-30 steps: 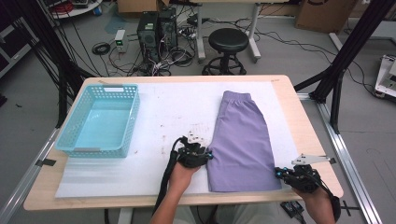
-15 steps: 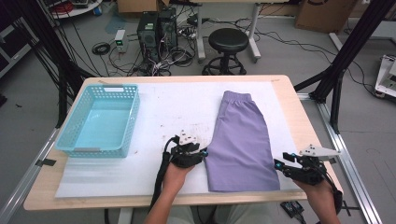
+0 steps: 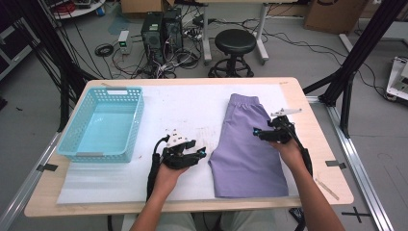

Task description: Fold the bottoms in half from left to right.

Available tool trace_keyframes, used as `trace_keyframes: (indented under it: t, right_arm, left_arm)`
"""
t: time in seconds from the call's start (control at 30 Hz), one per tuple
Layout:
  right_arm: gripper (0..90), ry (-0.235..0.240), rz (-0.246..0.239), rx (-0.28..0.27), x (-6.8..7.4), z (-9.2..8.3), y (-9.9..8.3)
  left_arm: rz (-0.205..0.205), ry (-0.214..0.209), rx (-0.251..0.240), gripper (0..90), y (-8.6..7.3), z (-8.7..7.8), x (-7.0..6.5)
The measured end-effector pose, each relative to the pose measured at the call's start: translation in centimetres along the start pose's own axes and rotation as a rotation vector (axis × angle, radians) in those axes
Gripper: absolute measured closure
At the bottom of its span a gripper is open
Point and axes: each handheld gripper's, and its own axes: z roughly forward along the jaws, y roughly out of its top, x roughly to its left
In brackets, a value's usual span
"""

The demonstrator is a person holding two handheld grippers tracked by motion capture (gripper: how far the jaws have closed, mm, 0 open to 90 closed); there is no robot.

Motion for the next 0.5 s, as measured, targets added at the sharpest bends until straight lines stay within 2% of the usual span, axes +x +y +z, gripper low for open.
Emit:
trace_keyframes:
  t: [0.07, 0.13, 0.23, 0.37, 0.43, 0.5]
  right_arm:
    - [27.9, 0.008, 0.002, 0.001, -0.6, 1.0, 1.1]
    - [28.3, 0.019, 0.005, 0.004, -1.3, 2.1, 2.4]
    - [28.5, 0.025, 0.009, 0.01, -1.9, 3.6, 4.3]
    - [29.2, 0.032, 0.018, 0.031, -2.7, 5.6, 6.3]
    - [36.5, 0.032, 0.036, 0.051, -3.3, 6.8, 7.0]
    - [39.3, 0.041, 0.058, 0.073, -3.8, 7.9, 7.4]
  left_arm:
    - [0.002, -0.005, -0.016, 47.5, 0.1, -0.2, 0.2]
    - [-0.002, -0.005, -0.028, 40.6, 0.2, -0.5, 0.5]
    - [0.003, -0.001, -0.034, 34.8, 0.4, -0.7, 1.0]
    - [0.0, 0.014, -0.02, 28.1, 0.6, -0.9, 2.3]
    - [0.002, 0.028, -0.007, 28.1, 0.8, -1.1, 2.8]
    - [-0.004, 0.037, -0.014, 28.1, 0.9, -1.3, 3.1]
